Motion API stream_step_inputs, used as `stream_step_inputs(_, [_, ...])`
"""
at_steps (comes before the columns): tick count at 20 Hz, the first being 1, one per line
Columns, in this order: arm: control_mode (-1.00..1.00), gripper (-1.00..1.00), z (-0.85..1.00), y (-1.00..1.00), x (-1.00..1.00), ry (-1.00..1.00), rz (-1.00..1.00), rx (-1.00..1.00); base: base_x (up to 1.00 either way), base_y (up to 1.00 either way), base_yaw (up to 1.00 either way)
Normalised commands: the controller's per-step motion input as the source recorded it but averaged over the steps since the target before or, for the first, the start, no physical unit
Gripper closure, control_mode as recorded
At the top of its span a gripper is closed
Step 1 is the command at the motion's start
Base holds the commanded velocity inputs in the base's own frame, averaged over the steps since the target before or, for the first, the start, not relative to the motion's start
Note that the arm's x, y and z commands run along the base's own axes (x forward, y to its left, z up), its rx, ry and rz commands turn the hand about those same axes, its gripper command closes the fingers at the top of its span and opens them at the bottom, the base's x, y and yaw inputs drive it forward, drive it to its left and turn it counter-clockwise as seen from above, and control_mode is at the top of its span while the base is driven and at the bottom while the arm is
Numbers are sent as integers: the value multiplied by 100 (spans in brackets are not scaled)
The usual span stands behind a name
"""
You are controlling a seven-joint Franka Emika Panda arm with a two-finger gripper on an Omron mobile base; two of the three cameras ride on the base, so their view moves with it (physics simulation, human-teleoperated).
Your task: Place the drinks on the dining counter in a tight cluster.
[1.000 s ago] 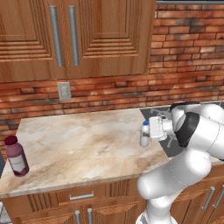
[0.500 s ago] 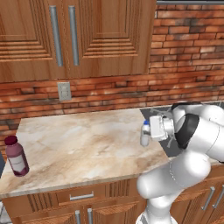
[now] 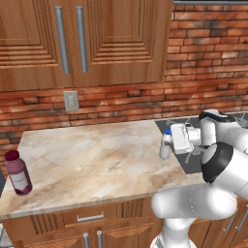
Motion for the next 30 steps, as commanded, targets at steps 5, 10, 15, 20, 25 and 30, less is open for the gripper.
stream_step_inputs(5, [-100, 100, 29, 2, -43, -4, 0, 0, 0, 0, 0])
stream_step_inputs(10, [-100, 100, 22, 7, -32, -1, 0, 0, 0, 0, 0])
stream_step_inputs(15, [-100, 100, 11, 7, -24, 0, 0, 0, 0, 0, 0])
stream_step_inputs(20, [-100, 100, 0, 0, -3, 0, 0, 0, 0, 0, 0])
stream_step_inputs(25, [-100, 100, 0, 0, 0, 0, 0, 0, 0, 0, 0])
stream_step_inputs(30, [100, 100, 0, 0, -4, 0, 0, 0, -21, 3, 2])
